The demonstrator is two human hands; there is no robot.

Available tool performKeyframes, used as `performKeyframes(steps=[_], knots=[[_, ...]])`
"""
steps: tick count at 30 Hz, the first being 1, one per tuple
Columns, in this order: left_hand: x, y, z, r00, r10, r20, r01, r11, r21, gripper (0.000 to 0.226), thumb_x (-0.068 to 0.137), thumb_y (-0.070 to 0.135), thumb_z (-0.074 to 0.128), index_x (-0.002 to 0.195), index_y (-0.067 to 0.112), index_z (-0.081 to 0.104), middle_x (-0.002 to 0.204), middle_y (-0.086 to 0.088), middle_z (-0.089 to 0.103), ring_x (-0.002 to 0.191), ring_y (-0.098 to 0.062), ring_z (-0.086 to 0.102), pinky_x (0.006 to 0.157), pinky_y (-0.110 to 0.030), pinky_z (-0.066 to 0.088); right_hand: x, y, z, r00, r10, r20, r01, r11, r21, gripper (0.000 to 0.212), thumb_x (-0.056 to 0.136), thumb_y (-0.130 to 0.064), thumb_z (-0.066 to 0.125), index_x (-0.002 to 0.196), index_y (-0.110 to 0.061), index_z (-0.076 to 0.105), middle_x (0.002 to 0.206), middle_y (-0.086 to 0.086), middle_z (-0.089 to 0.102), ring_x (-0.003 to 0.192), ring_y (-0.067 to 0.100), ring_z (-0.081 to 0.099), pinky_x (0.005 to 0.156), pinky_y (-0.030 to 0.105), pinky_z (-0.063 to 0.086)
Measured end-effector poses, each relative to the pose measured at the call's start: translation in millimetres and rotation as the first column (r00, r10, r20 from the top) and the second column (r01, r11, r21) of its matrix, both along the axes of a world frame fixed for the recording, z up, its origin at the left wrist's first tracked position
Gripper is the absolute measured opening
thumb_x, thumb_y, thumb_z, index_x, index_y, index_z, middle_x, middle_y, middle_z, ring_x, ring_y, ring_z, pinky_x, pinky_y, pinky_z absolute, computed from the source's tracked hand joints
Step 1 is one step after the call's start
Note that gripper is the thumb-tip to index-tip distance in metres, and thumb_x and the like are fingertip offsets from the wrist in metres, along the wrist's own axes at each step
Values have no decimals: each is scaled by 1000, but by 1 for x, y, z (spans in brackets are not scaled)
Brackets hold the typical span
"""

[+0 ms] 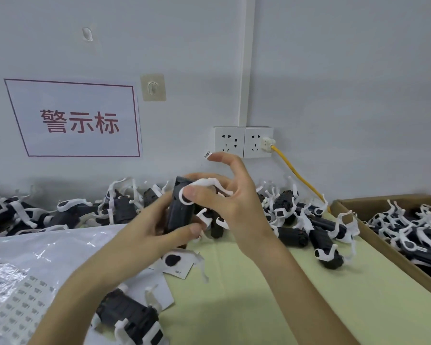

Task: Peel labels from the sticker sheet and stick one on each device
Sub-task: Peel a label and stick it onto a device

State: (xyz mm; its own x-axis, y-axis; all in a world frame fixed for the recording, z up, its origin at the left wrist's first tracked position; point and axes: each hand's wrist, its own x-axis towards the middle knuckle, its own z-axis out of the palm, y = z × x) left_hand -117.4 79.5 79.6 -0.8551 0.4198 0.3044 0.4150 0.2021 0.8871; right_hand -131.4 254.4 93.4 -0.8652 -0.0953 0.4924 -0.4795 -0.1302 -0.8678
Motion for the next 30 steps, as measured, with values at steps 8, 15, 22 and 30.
performKeyframes(steps=[8, 15, 22, 30], knots=[[-7, 12, -8, 972, 154, 176, -196, 948, 252, 25, 76, 51, 73, 92, 32, 70, 85, 5, 73, 83, -11, 72, 90, -36, 50, -1, -4, 0, 914, -377, -153, 332, 908, -255, 9, 84, -26, 69, 93, -23, 68, 96, -4, 74, 97, 12, 69, 88, 28, 53], [-11, 16, -11, 941, 228, 248, -303, 895, 326, 51, 79, 35, 86, 122, 25, 61, 111, 3, 75, 109, -13, 70, 105, -42, 50, 0, -6, 0, 998, -67, -19, 69, 990, 124, 8, 90, -18, 71, 82, -18, 71, 74, -2, 69, 69, 11, 65, 71, 27, 53], [-12, 20, -13, 942, 313, 122, -335, 904, 266, 31, 92, 33, 71, 118, 28, 55, 112, 4, 69, 90, 5, 66, 64, -5, 46, -3, -12, -7, 979, -168, -115, 190, 958, 217, 16, 95, -15, 70, 82, -25, 70, 72, -12, 70, 69, 4, 66, 69, 23, 55], [-11, 24, -13, 934, 351, -75, -330, 922, 200, 25, 95, 24, 69, 110, 21, 49, 83, 11, 61, 66, 6, 58, 60, -9, 45, -2, -14, -8, 954, -263, -142, 290, 932, 217, 15, 94, -17, 71, 81, -25, 70, 74, -4, 74, 67, 7, 68, 68, 24, 53]])
